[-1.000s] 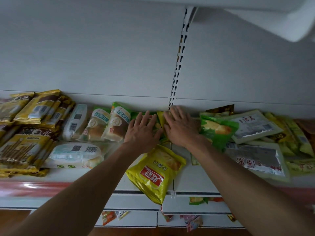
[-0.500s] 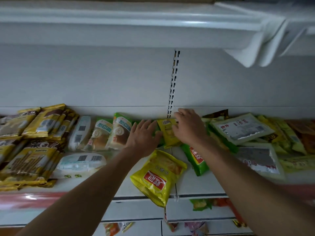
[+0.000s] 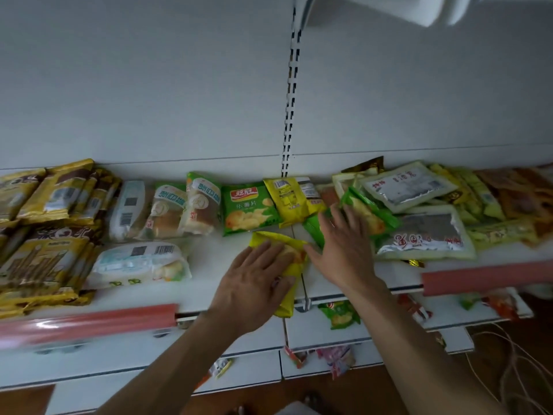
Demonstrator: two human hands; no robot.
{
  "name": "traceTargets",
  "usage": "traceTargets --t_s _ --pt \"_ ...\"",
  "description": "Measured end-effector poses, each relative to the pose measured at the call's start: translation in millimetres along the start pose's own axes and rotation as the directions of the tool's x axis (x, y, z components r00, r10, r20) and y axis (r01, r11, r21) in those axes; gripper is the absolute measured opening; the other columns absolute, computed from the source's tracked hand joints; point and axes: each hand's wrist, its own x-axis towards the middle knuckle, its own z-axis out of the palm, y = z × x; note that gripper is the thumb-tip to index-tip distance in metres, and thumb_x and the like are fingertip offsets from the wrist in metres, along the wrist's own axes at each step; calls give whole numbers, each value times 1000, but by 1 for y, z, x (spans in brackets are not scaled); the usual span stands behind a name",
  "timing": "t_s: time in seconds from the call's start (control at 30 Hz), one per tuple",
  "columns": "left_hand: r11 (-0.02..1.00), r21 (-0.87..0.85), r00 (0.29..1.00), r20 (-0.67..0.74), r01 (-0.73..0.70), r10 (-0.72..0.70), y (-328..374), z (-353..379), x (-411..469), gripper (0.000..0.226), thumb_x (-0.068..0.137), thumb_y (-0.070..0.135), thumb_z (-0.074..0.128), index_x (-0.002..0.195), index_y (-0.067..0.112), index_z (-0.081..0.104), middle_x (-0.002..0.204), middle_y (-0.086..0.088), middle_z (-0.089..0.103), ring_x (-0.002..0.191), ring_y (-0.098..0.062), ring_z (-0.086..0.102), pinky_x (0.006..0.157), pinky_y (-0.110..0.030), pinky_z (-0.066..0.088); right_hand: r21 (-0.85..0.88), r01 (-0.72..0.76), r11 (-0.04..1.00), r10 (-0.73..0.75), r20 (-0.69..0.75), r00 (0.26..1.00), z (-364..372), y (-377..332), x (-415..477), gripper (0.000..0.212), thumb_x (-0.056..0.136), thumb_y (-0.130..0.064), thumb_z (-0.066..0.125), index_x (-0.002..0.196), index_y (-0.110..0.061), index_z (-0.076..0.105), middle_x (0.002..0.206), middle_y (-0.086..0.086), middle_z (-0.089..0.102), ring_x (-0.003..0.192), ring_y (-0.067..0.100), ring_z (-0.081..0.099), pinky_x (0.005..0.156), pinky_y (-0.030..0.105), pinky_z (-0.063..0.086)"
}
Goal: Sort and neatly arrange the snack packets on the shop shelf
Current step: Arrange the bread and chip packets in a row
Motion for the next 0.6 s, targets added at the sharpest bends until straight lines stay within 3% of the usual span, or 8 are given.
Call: traceTargets --t_s 0.13,0.23,0.37,0.43,0.53,0.6 --pt "987 102 992 22 121 -124 7 2 -7 66 96 58 16 147 24 42 151 -1 43 141 -25 37 108 -42 37 103 88 991 -81 -75 994 2 9 -6 61 94 -27 57 150 -15 34 158 5 30 148 25 17 120 42 18" --pt "975 116 981 -2 192 -193 2 1 -11 68 94 62 17 143 26 46 148 0 46 136 -24 41 101 -43 39 214 237 948 -210 -144 967 1 16 -14 53 92 -9 59 144 -10 46 149 8 45 142 26 35 117 39 28" --pt "970 96 974 -44 224 -221 -4 3 -16 65 94 64 22 141 27 48 145 0 49 135 -24 42 100 -44 39 325 398 858 -315 -278 907 7 21 -27 46 87 -4 66 132 -7 60 133 9 60 129 27 50 106 53 41" --pt "968 86 972 -38 234 -232 -5 5 -17 66 94 64 21 144 27 45 150 0 44 140 -24 37 108 -46 34 309 356 882 -256 -319 912 10 19 -24 47 91 -15 64 137 -9 55 142 11 52 137 29 41 111 57 33" --pt "966 72 969 -6 247 -247 -8 12 -16 74 91 68 8 153 32 26 162 3 19 150 -20 11 121 -43 12 236 223 946 -192 -147 970 14 14 -18 61 101 -43 43 153 -18 26 163 7 13 151 25 5 122 50 5" --pt "964 85 968 -1 250 -251 -10 13 -15 76 90 70 4 154 32 20 163 4 11 151 -18 3 122 -42 7 203 257 945 -252 -53 966 22 14 -21 62 102 -48 32 155 -22 15 164 2 6 151 19 -4 121 43 -4"
